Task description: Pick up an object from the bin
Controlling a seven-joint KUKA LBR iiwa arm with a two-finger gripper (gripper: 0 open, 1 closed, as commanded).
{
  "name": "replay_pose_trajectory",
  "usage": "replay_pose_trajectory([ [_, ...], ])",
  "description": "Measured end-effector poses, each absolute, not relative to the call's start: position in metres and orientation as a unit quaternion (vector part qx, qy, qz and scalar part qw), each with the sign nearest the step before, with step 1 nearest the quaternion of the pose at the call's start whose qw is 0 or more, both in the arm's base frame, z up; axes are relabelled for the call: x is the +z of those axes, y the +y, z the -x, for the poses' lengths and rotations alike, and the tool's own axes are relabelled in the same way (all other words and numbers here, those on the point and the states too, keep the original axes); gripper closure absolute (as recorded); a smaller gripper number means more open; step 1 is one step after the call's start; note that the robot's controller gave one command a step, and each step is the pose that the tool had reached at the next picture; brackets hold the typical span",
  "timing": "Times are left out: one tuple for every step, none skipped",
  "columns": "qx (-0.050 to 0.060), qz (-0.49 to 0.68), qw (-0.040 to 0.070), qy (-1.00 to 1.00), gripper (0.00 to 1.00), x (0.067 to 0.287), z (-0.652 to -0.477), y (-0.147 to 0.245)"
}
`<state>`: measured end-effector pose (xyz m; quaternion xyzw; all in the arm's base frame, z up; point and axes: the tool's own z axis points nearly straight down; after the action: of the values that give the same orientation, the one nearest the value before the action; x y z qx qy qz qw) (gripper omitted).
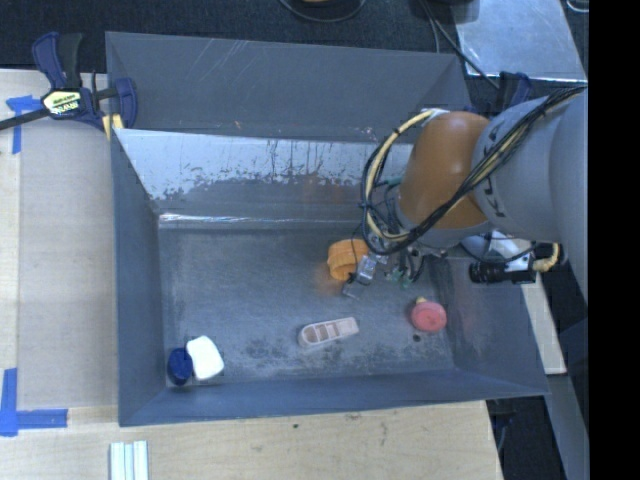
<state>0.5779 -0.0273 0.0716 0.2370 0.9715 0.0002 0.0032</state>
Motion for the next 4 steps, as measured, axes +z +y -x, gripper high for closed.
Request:
replay_pose_trajectory([
  [0.0, -0.237, 0.003, 0.971, 1.0, 0.072, -0.578, -0.027],
  [0.001, -0.229, 0.007, 0.973, 1.0, 0.125, -0.6, -0.013],
  [0.0, -0.229, 0.002, 0.973, 1.0, 0.08, -0.605, -0.016],
  [0.0, -0.228, 0.005, 0.974, 1.0, 0.185, -0.605, -0.012],
])
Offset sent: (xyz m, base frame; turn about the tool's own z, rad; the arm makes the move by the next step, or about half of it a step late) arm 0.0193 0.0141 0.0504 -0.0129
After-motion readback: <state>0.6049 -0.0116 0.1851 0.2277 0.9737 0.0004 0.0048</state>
